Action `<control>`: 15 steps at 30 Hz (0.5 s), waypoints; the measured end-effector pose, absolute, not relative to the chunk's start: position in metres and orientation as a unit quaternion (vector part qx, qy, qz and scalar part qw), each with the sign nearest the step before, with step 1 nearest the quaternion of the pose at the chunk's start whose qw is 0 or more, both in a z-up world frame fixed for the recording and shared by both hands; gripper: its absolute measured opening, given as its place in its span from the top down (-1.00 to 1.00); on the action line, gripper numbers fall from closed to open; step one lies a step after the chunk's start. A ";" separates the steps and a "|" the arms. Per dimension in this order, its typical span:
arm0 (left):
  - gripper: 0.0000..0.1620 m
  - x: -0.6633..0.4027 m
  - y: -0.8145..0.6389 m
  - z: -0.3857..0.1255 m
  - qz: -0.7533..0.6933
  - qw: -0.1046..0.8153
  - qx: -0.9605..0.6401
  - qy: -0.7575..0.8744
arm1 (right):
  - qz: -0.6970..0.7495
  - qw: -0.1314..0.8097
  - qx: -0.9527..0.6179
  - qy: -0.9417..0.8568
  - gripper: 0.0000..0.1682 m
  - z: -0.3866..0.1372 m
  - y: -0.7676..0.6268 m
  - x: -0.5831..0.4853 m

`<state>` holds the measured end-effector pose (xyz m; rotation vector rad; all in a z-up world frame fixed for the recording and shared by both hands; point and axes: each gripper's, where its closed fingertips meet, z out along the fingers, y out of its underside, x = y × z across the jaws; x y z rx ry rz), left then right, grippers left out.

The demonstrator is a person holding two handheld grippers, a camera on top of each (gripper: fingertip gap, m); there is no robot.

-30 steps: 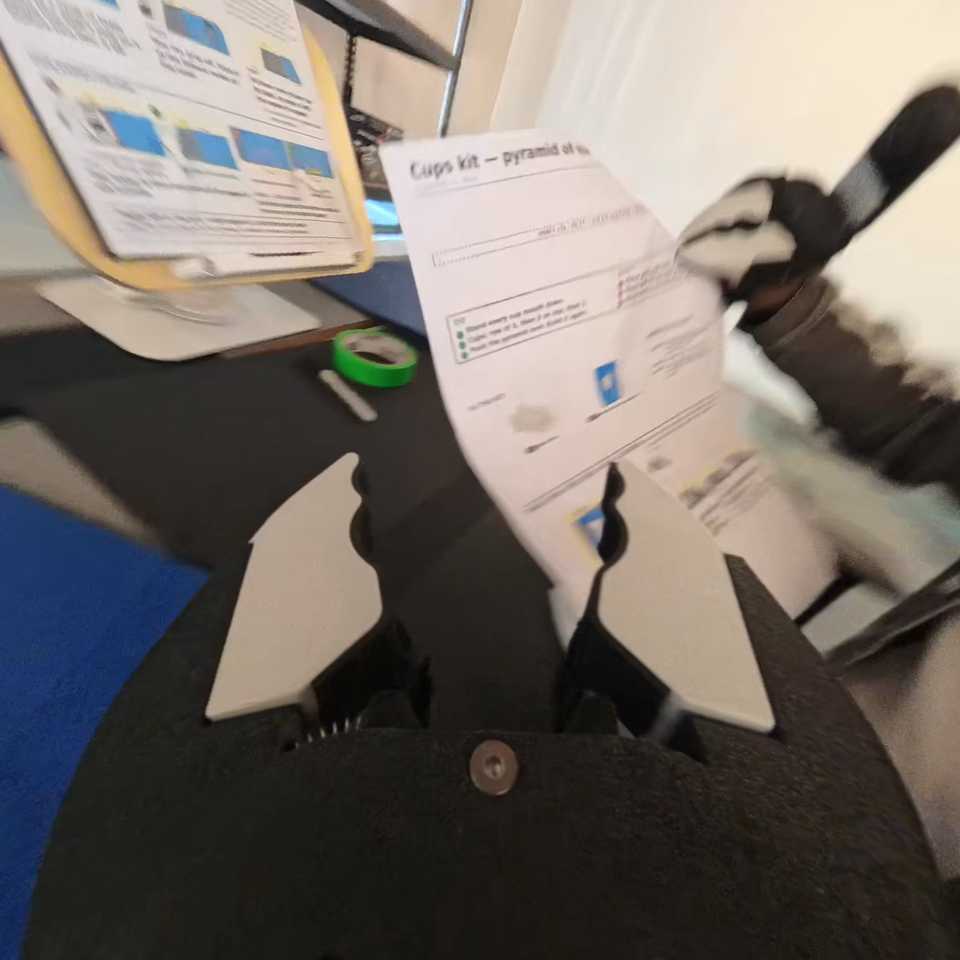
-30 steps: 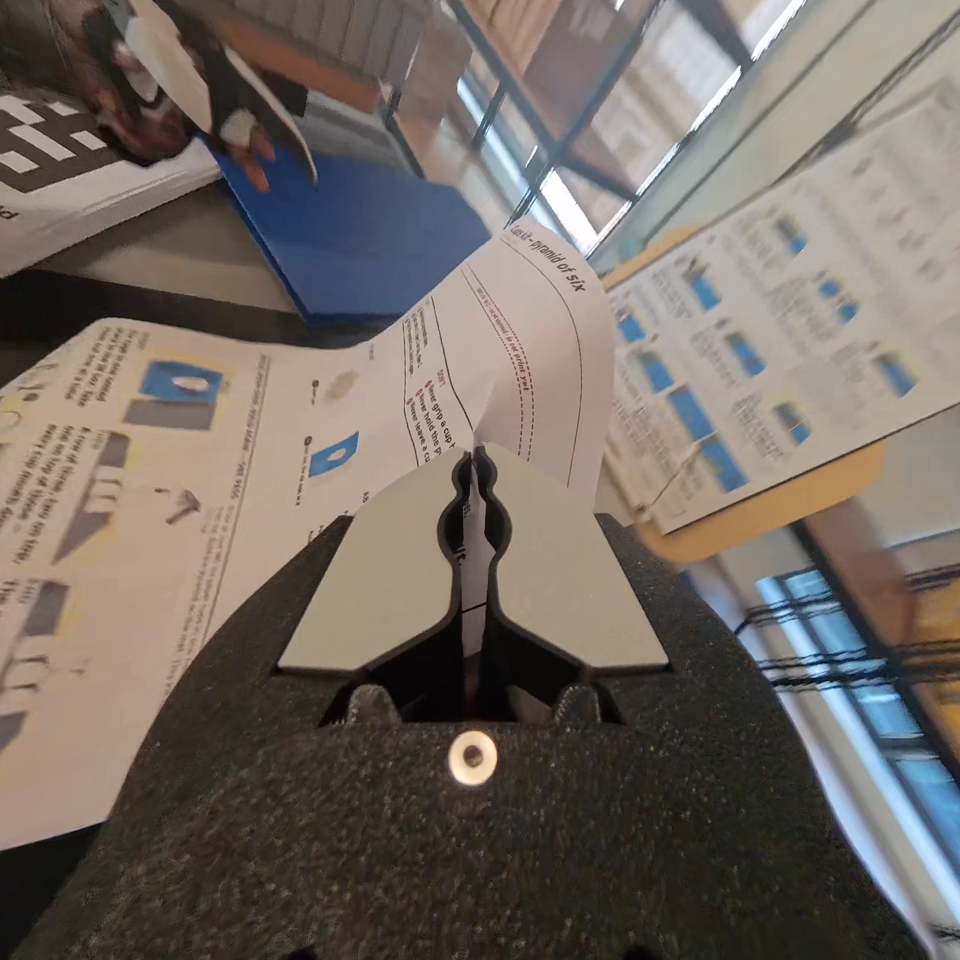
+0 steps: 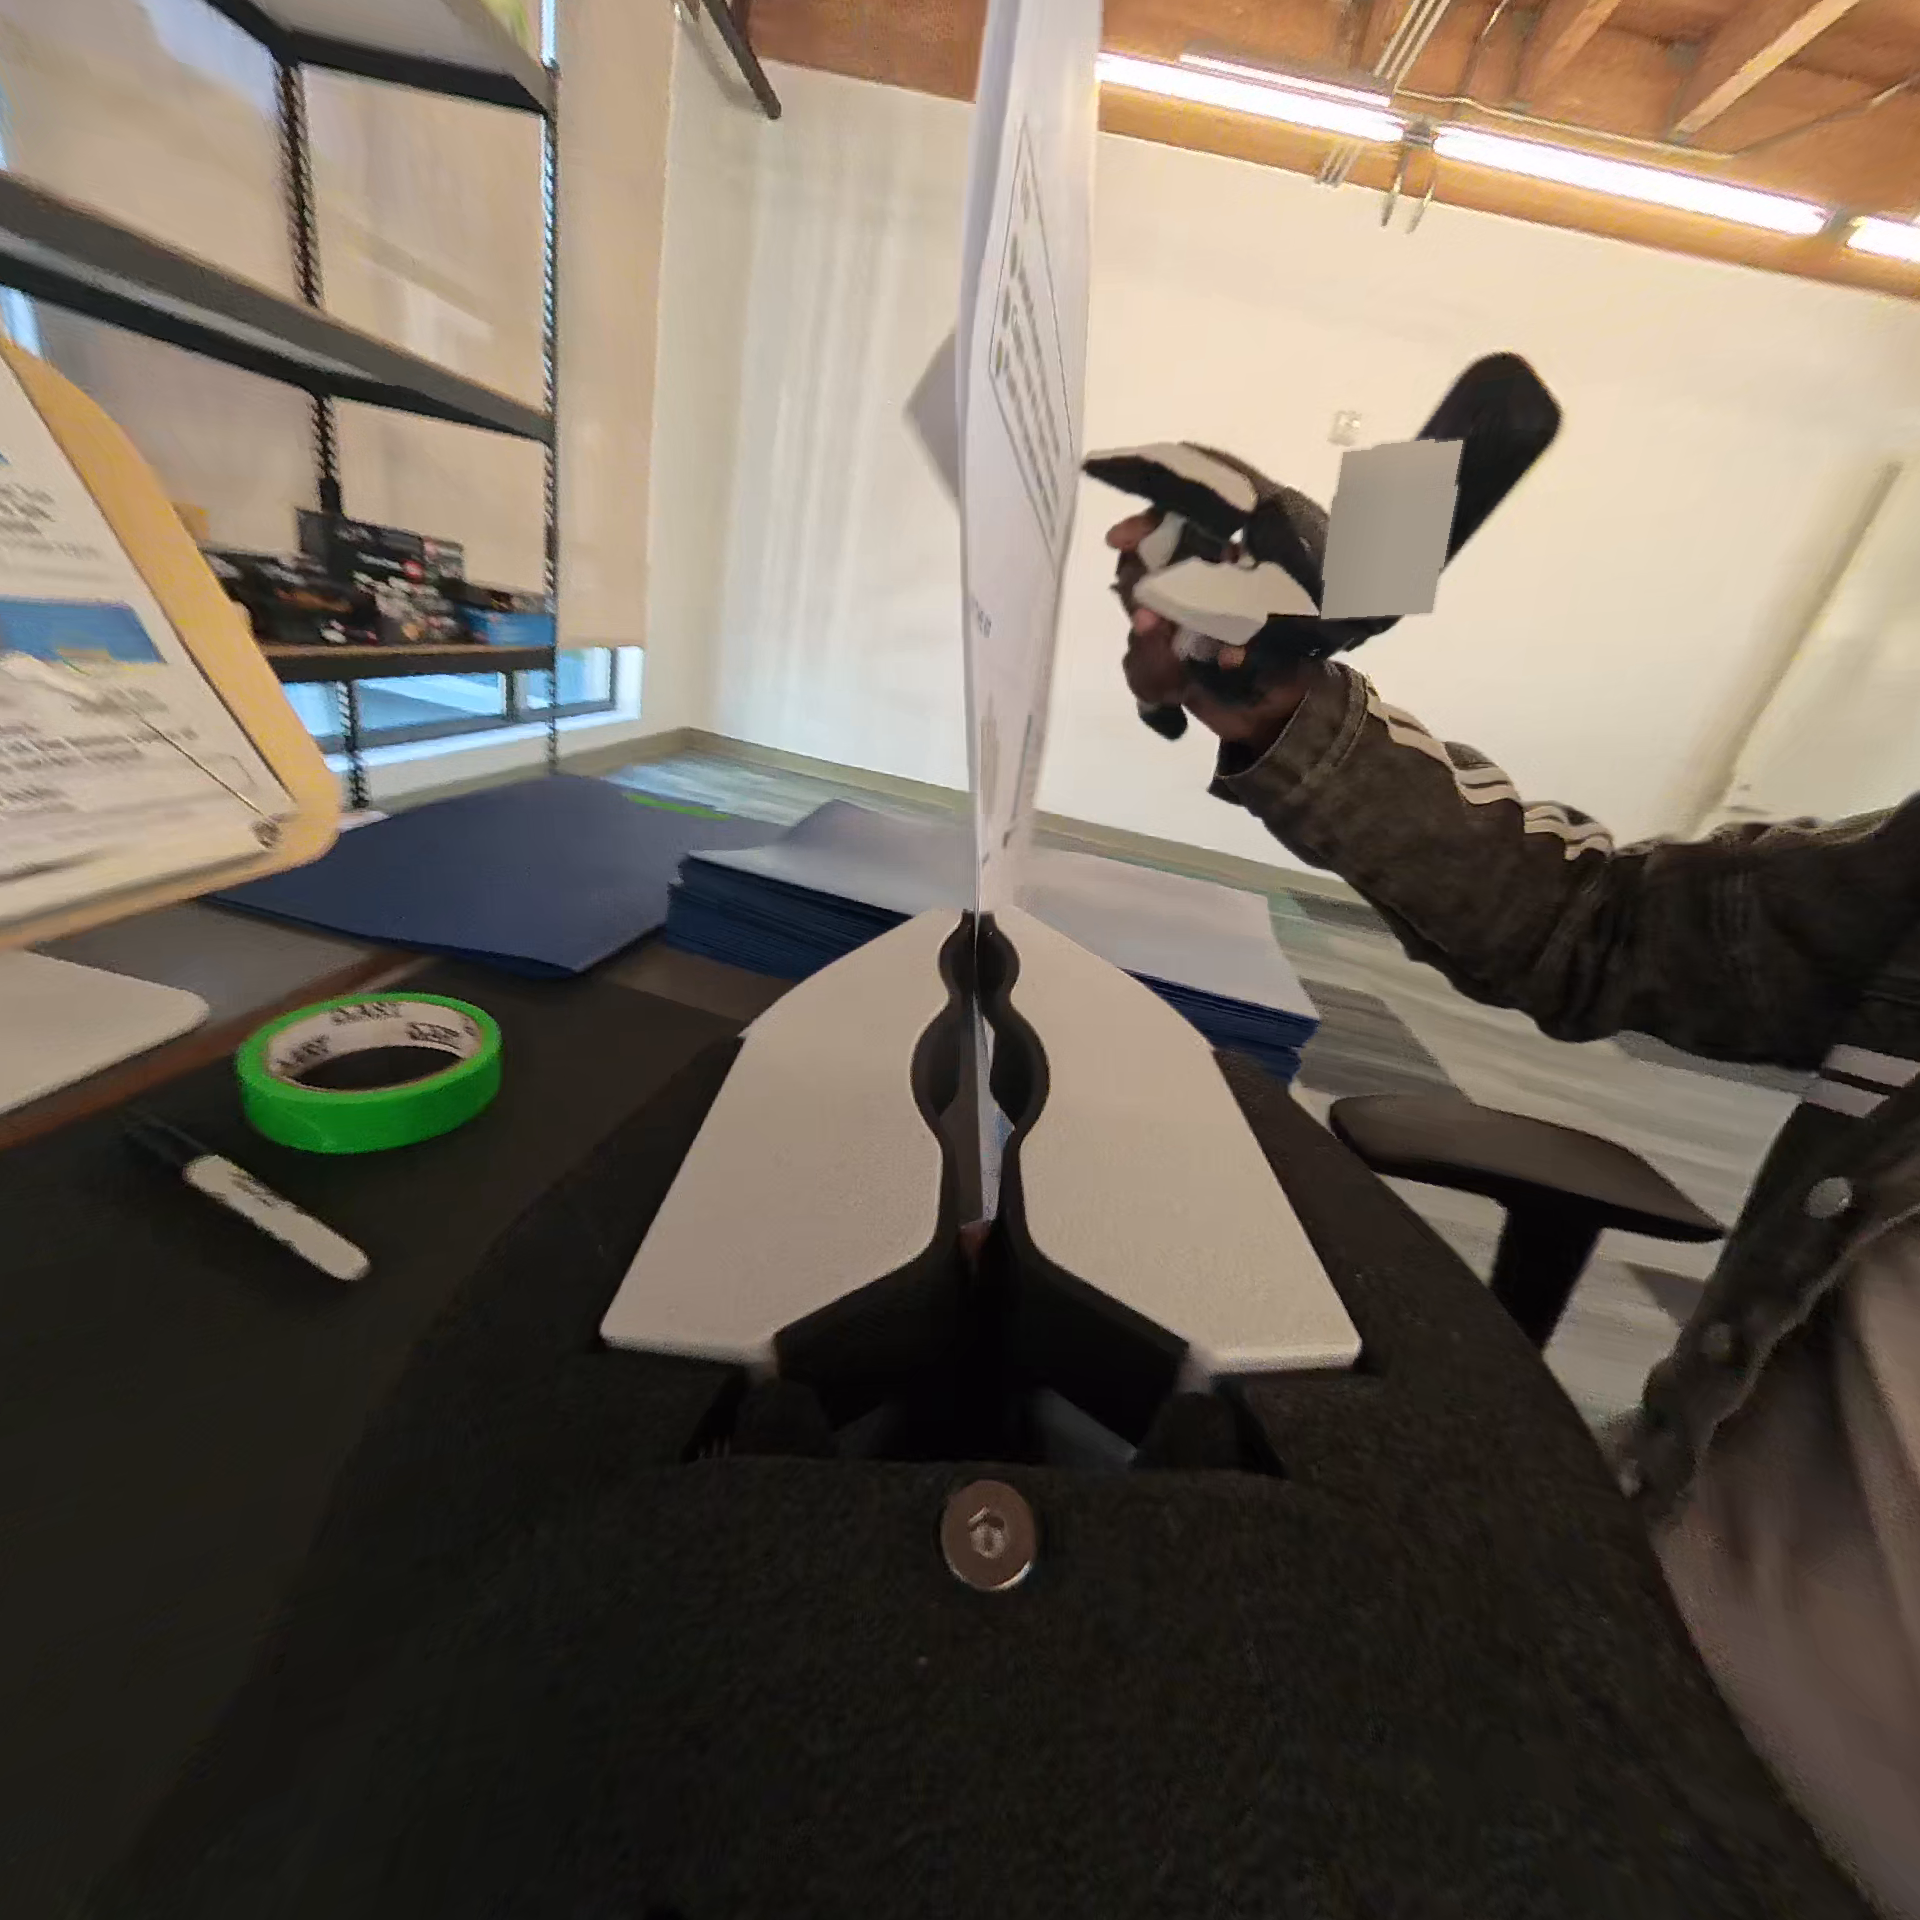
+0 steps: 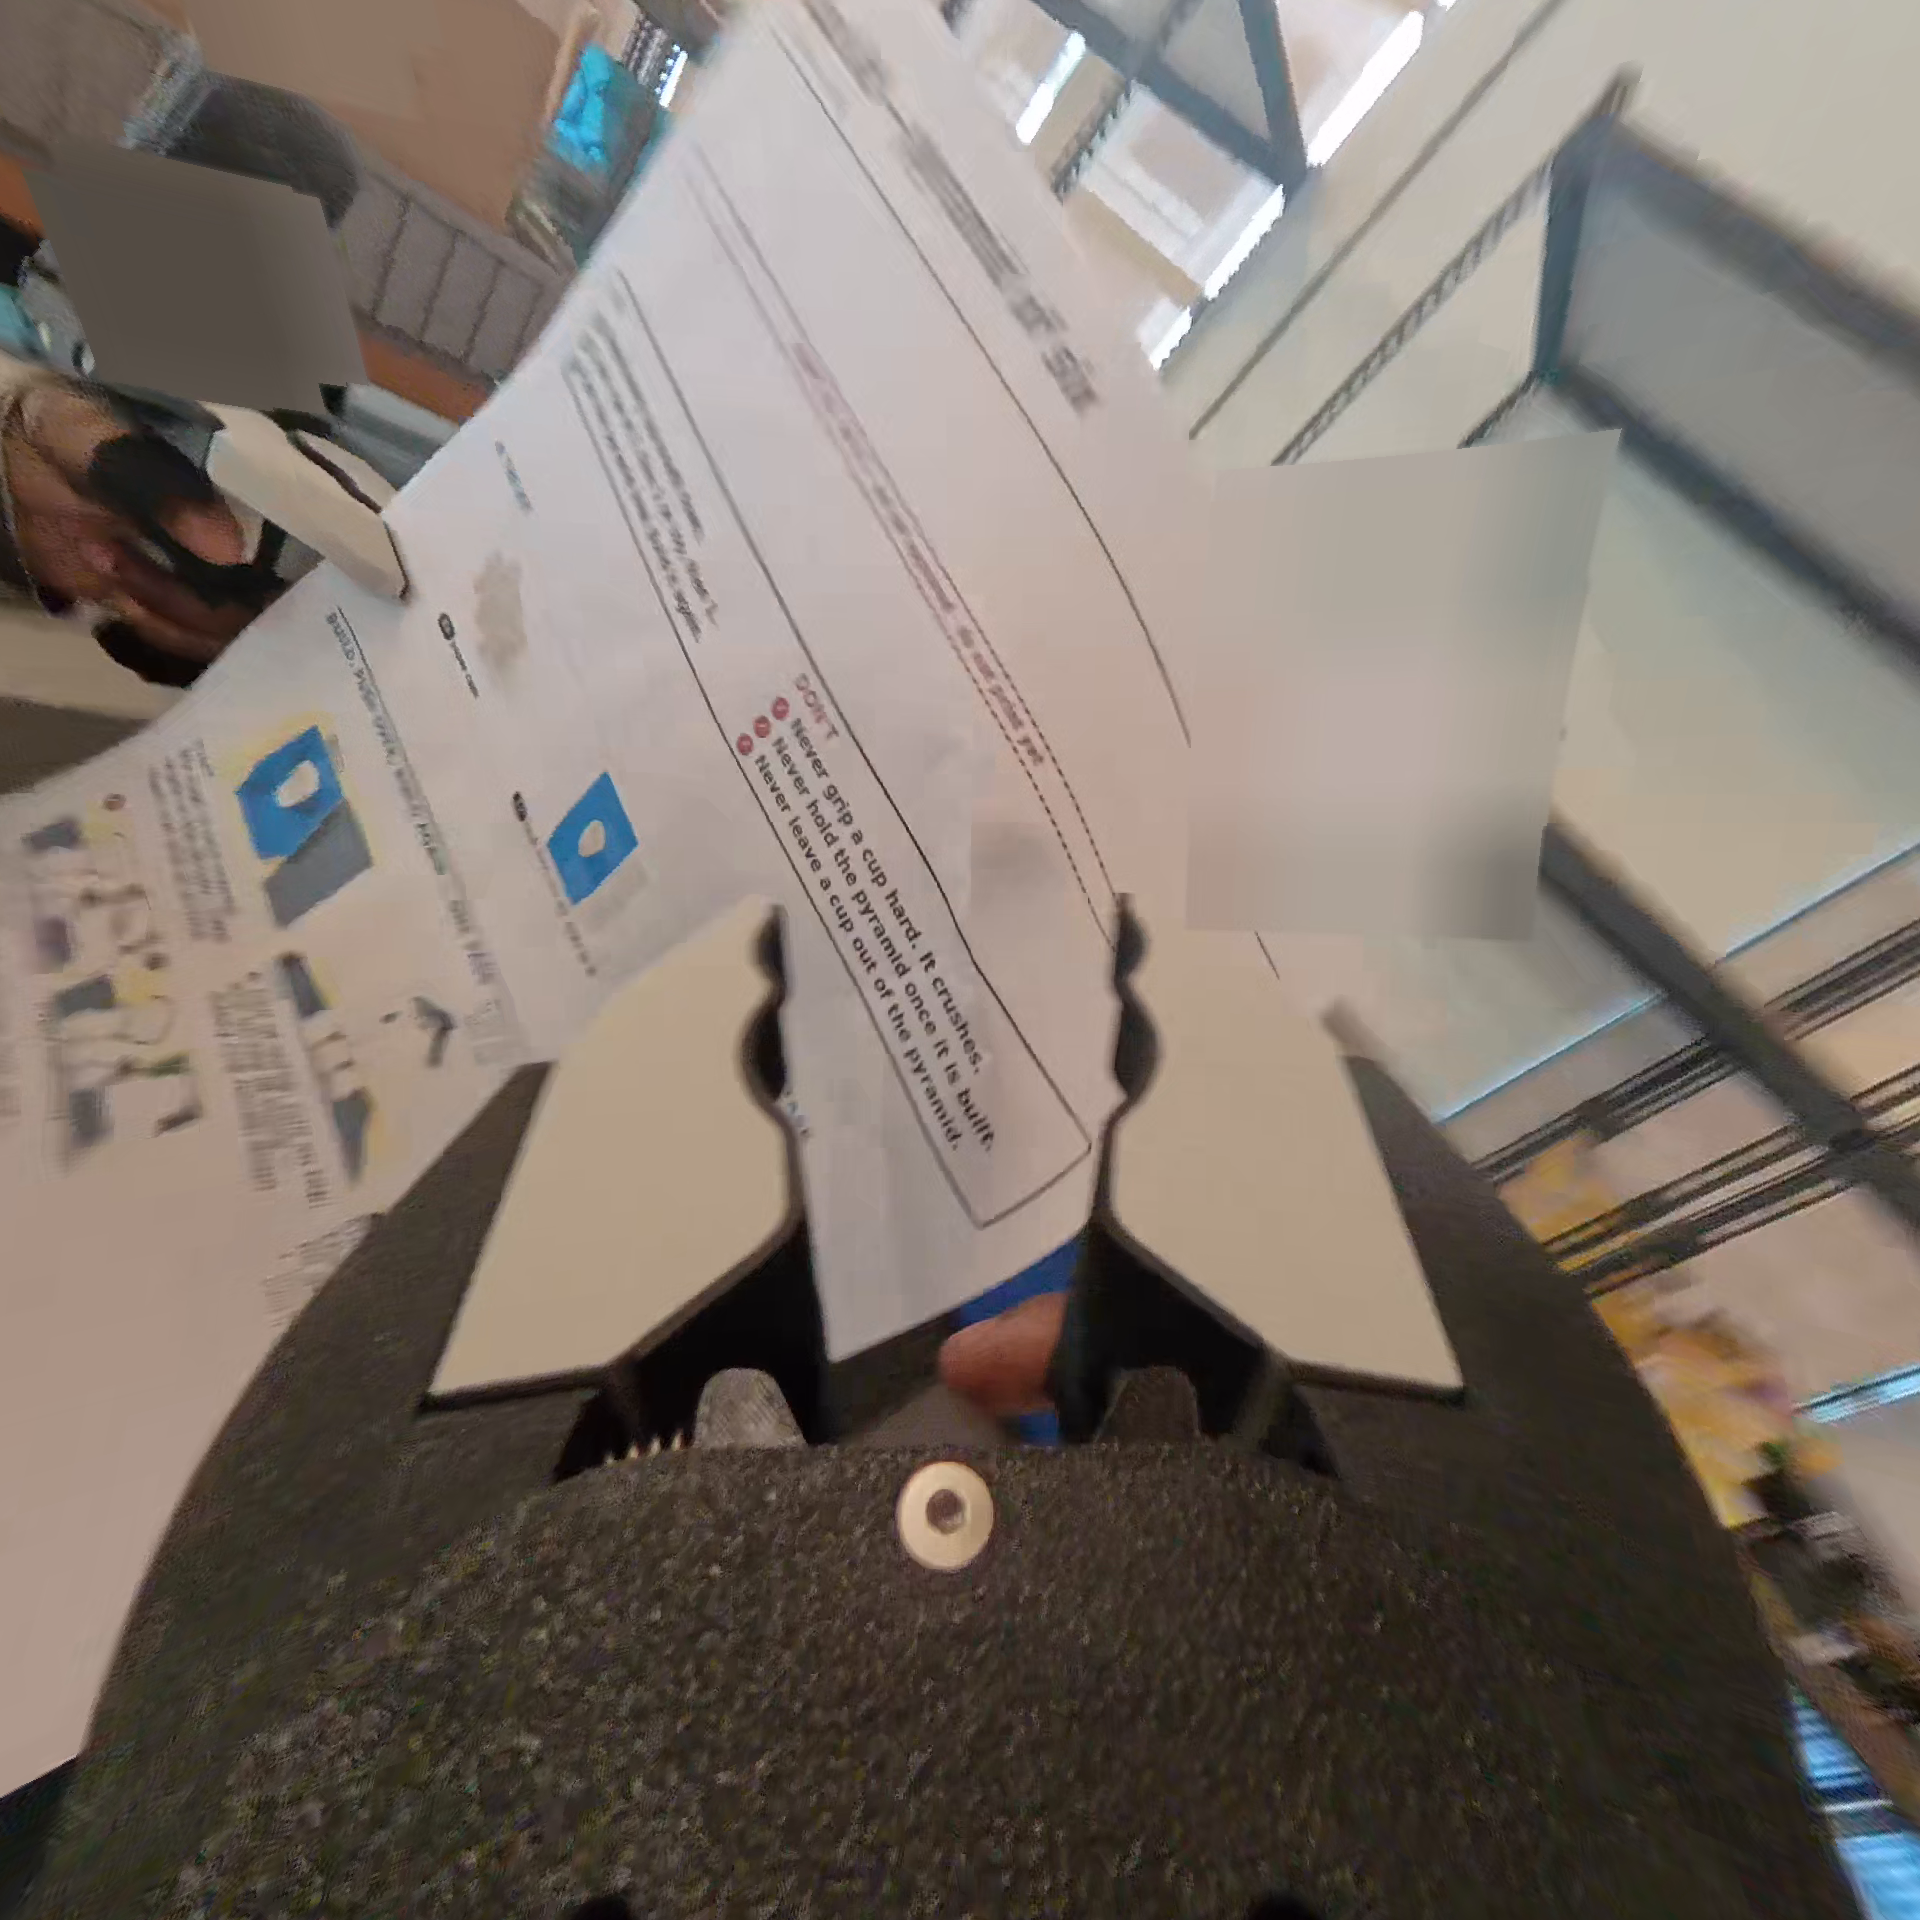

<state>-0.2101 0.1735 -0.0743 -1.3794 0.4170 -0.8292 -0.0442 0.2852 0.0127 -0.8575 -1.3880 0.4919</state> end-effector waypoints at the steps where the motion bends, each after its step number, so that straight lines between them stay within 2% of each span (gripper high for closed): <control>1: 1.00 -0.214 0.170 -0.071 -0.352 0.681 -0.613 0.192 | 0.251 0.637 -0.412 -0.601 0.06 0.008 0.290 -0.044; 4: 1.00 -0.224 0.161 -0.066 -0.292 0.704 -0.610 0.216 | 0.400 0.550 -0.523 -0.514 -0.31 -0.014 0.305 -0.044; 7: 1.00 -0.231 0.153 -0.065 -0.287 0.709 -0.604 0.223 | 0.543 0.414 -0.595 -0.424 -0.52 -0.056 0.311 -0.063; 10: 1.00 -0.238 0.150 -0.073 -0.280 0.709 -0.607 0.225 | 0.646 0.280 -0.612 -0.360 -0.54 -0.095 0.321 -0.103; 13: 1.00 -0.247 0.149 -0.086 -0.283 0.704 -0.617 0.209 | 0.746 0.215 -0.510 -0.371 -0.20 -0.101 0.320 -0.139; 14: 1.00 -0.251 0.147 -0.088 -0.284 0.706 -0.619 0.197 | 0.791 0.203 -0.449 -0.363 0.00 -0.089 0.318 -0.140; 15: 1.00 -0.257 0.145 -0.088 -0.284 0.712 -0.617 0.180 | 0.823 0.205 -0.397 -0.351 0.30 -0.077 0.318 -0.138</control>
